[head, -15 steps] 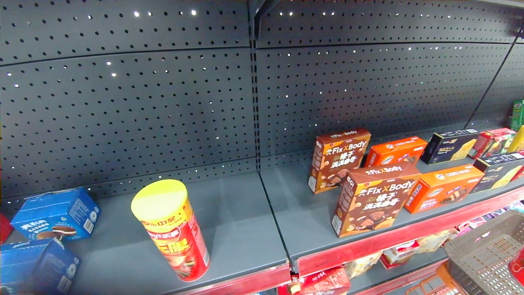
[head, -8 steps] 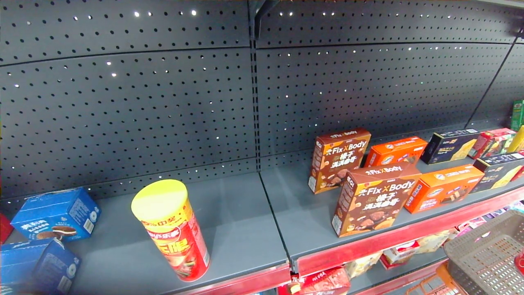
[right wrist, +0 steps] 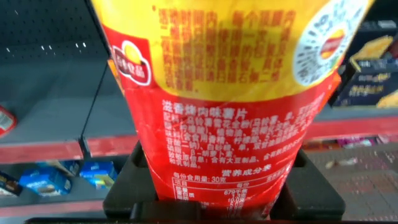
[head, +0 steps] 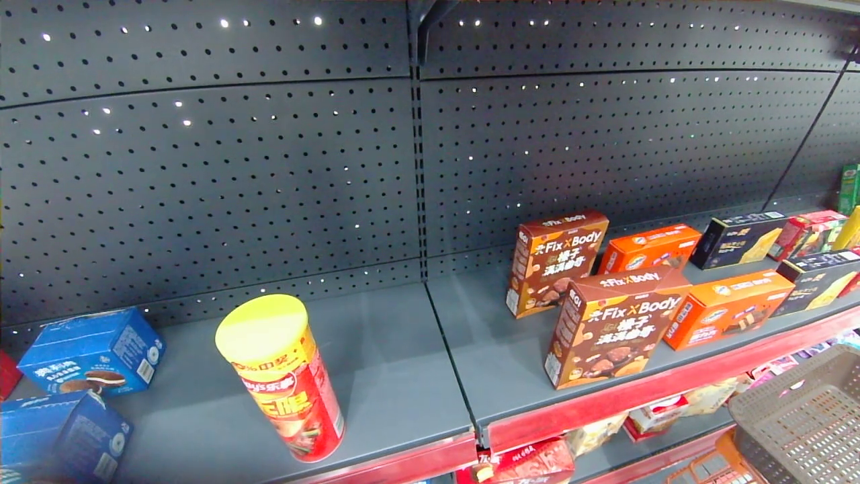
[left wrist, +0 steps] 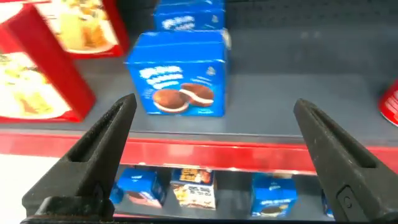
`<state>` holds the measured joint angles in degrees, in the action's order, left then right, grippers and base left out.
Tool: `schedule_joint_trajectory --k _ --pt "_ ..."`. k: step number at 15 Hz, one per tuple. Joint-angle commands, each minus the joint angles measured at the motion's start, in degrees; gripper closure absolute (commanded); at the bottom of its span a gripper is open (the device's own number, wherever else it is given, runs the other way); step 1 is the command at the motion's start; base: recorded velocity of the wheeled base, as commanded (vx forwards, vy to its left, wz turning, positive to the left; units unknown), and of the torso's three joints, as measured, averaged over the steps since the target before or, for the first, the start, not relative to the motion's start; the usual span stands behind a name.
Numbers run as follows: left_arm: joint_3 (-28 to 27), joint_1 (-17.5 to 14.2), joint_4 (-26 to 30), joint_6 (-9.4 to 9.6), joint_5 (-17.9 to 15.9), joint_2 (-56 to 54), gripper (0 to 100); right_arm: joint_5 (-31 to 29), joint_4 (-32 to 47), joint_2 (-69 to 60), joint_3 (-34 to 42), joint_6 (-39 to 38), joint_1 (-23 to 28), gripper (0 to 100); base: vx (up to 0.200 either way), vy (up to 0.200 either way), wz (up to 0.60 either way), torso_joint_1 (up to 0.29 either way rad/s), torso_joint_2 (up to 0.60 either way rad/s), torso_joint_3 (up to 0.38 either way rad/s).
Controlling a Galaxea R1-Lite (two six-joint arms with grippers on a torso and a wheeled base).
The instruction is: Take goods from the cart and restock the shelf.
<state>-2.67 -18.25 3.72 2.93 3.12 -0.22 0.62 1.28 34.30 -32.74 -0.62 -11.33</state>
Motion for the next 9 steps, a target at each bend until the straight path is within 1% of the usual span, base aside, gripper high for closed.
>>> schedule_joint_trajectory --k 1,2,5,9 --pt "1.88 -0.03 -1.26 -0.73 -0.84 0.22 0 -0.01 1.01 -2.84 0.75 0.01 0.08 100 0.0 0.0 0.0 0.0 0.0 0.0" --pt "2.58 -0.03 -3.81 -2.66 -1.1 0.22 0 0.08 1.53 -3.81 1.54 0.01 -0.01 100 0.0 0.0 0.0 0.0 0.0 0.0" --pt "2.58 -0.03 -3.81 -3.1 -0.75 0.22 0 -0.01 1.88 -4.6 1.98 0.36 0.08 100 0.0 0.0 0.0 0.0 0.0 0.0" --pt "2.58 -0.03 -3.81 -3.19 -0.84 0.22 0 0.26 3.73 -6.18 2.07 0.36 0.6 100 0.0 0.0 0.0 0.0 0.0 0.0"
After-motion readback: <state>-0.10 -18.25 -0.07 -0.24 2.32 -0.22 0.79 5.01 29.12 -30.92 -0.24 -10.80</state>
